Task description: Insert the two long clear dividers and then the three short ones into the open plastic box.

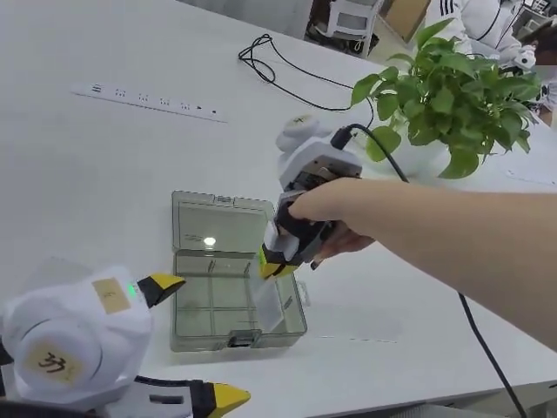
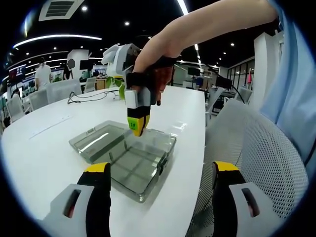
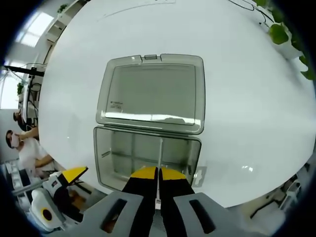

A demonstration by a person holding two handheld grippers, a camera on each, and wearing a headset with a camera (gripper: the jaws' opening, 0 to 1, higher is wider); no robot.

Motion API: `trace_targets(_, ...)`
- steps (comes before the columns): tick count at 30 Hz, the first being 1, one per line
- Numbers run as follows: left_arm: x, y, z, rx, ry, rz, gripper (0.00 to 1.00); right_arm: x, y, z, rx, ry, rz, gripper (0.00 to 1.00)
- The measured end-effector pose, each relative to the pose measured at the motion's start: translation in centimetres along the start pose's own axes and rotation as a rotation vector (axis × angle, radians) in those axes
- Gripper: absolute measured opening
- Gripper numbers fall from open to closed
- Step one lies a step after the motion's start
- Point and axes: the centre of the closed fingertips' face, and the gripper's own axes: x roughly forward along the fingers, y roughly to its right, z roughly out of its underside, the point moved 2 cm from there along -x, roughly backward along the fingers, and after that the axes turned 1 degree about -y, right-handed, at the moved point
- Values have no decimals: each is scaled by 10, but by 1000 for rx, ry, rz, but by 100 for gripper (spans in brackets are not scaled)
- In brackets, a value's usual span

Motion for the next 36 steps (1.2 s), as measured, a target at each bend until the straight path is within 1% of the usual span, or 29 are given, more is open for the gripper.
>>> trace_targets(11,-1,-2,1,-3,-4,-6,86,3,-1,0,-24,-19,13,1)
trace_targets(14,-1,-3,2,-5,-6,-9,86,5,0,0,-17,-19,10,1)
trace_targets(21,-2,-2,6,-10,-16,-9,85,9,-1,-1,-32,-16,17,2)
trace_targets(25,-3,-3,7,-13,-17,-12,85,11,0,-2,-27,-15,14,2)
trace_targets(30,-2,-3,6,-13,-19,-12,85,15,0,-3,-39,-10,18,2)
trace_targets(36,-3,-3,6,-13,-21,-13,85,22,7,-10,-49,-5,19,2)
